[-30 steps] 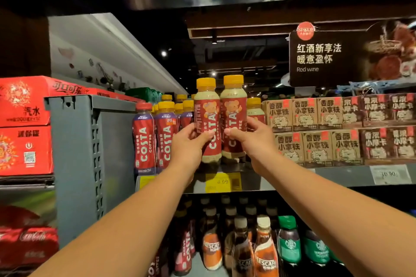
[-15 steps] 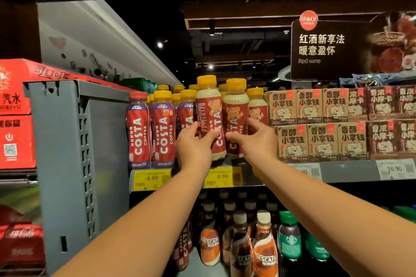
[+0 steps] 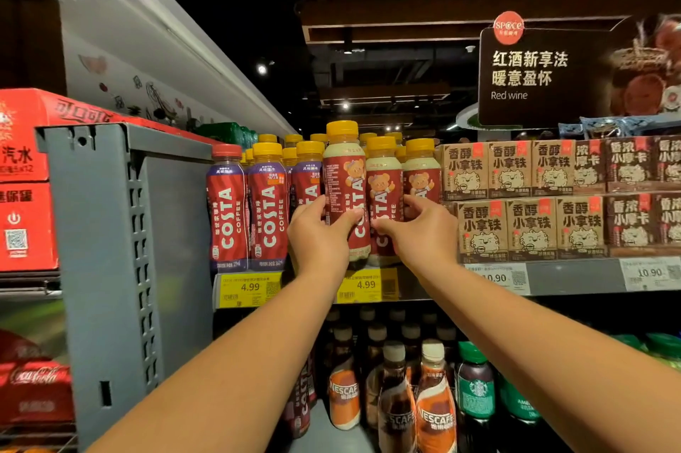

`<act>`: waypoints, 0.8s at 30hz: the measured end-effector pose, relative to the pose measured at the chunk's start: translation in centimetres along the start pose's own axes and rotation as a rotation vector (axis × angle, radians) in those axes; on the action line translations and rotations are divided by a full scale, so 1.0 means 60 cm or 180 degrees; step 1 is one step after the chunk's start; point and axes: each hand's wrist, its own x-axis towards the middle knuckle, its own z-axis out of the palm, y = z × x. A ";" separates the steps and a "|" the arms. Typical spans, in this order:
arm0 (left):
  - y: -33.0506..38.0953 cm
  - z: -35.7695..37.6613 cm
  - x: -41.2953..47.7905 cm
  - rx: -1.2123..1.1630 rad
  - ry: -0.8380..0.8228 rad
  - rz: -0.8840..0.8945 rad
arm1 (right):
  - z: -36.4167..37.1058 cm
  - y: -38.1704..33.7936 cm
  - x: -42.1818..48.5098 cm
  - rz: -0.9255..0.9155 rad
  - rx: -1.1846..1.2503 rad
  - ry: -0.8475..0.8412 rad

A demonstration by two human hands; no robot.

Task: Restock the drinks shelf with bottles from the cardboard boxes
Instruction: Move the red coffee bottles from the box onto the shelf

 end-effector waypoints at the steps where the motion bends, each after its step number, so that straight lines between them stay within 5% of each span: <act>1: 0.000 0.000 0.000 0.0004 -0.0003 -0.0011 | 0.000 0.000 0.000 0.0071 0.0019 0.0030; 24: 0.000 0.001 -0.004 -0.0158 0.0019 -0.0215 | 0.001 0.004 -0.013 0.0234 0.0055 0.0207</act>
